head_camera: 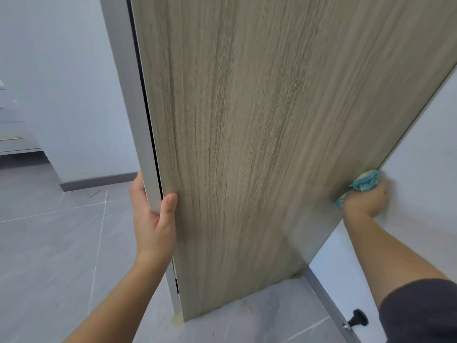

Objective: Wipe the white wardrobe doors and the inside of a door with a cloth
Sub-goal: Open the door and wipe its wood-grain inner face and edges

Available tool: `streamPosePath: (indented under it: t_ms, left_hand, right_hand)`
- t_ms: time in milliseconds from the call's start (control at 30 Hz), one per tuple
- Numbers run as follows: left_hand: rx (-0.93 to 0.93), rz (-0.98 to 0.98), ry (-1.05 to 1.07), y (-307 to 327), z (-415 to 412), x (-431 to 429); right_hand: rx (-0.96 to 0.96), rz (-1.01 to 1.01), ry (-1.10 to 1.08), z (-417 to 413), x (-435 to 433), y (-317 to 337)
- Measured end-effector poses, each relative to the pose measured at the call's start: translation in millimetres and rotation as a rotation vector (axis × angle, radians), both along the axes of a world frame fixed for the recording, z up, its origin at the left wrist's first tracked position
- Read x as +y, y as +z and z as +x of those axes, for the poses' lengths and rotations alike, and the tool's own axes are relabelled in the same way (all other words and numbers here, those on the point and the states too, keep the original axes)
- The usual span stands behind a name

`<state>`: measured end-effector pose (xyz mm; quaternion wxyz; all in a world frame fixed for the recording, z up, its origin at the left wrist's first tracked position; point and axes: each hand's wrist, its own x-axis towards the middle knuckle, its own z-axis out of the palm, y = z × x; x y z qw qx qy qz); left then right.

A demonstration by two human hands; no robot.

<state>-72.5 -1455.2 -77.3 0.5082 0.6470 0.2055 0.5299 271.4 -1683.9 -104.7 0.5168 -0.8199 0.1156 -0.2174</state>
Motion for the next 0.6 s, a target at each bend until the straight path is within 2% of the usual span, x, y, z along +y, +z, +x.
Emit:
streamPosePath:
  t_ms: [200,433,533,600]
  left_hand:
    - [0.031,0.011,-0.034,-2.3,-4.4,1.2]
    - [0.073,-0.016,-0.056,-10.2,-4.8,7.9]
    - [0.047,-0.025,-0.07,-9.9,-3.9,10.5]
    - [0.035,-0.02,-0.061,-8.2,-4.3,8.7]
  right_hand:
    - [-0.049,0.014,0.124,-91.3,37.8,-13.4]
    - [-0.069,0.174,0.276,-202.2,95.0,-29.4]
    - [-0.104,0.18,0.297,-248.9,121.5,-36.5]
    - [-0.056,0.241,0.36,-279.2,137.9,-41.0]
